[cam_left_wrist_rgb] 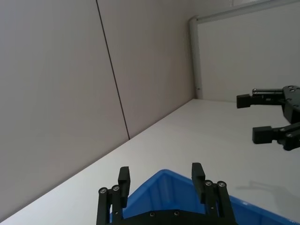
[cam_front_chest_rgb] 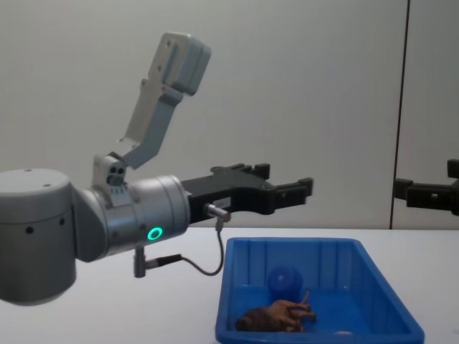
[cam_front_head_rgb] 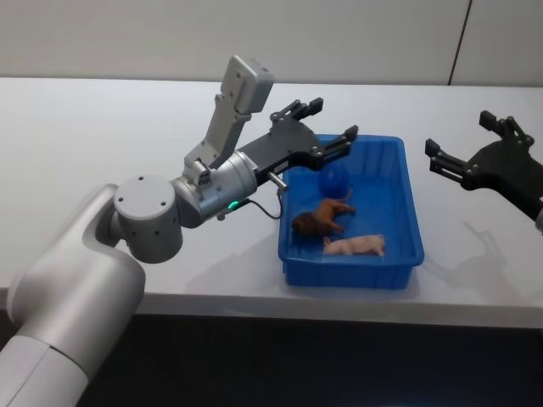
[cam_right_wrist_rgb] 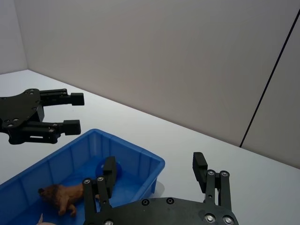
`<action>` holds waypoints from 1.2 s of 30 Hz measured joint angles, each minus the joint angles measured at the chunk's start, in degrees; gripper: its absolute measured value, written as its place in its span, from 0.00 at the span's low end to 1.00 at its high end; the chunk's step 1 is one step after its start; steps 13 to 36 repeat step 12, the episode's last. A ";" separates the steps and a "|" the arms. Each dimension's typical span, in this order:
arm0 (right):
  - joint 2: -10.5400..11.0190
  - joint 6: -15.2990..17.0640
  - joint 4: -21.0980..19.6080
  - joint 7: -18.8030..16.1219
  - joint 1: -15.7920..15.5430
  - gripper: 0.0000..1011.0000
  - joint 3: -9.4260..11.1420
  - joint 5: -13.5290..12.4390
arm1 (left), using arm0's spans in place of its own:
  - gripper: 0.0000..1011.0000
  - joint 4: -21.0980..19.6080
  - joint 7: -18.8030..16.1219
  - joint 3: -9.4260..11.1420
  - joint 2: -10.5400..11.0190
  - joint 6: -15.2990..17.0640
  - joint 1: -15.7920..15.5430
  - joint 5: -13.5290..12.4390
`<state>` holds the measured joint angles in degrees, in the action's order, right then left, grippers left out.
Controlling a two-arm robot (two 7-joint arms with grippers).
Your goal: Pick up the two dolls from the table and place them into the box.
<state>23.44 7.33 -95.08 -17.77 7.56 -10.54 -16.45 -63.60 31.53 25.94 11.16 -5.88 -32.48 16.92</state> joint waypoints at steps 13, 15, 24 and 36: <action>0.00 0.00 0.00 0.00 0.00 0.99 0.00 0.00 | 0.99 -2.30 1.06 0.41 0.28 -1.00 1.04 1.68; 0.00 0.00 0.00 0.00 0.00 0.99 0.00 0.00 | 0.99 -2.30 1.06 0.41 0.28 -1.00 1.04 1.68; 0.00 0.00 0.00 0.00 0.00 0.99 0.00 0.00 | 0.99 -2.30 1.06 0.41 0.28 -1.00 1.04 1.68; 0.00 0.00 0.00 0.00 0.00 0.99 0.00 0.00 | 0.99 -2.30 1.06 0.41 0.28 -1.00 1.04 1.68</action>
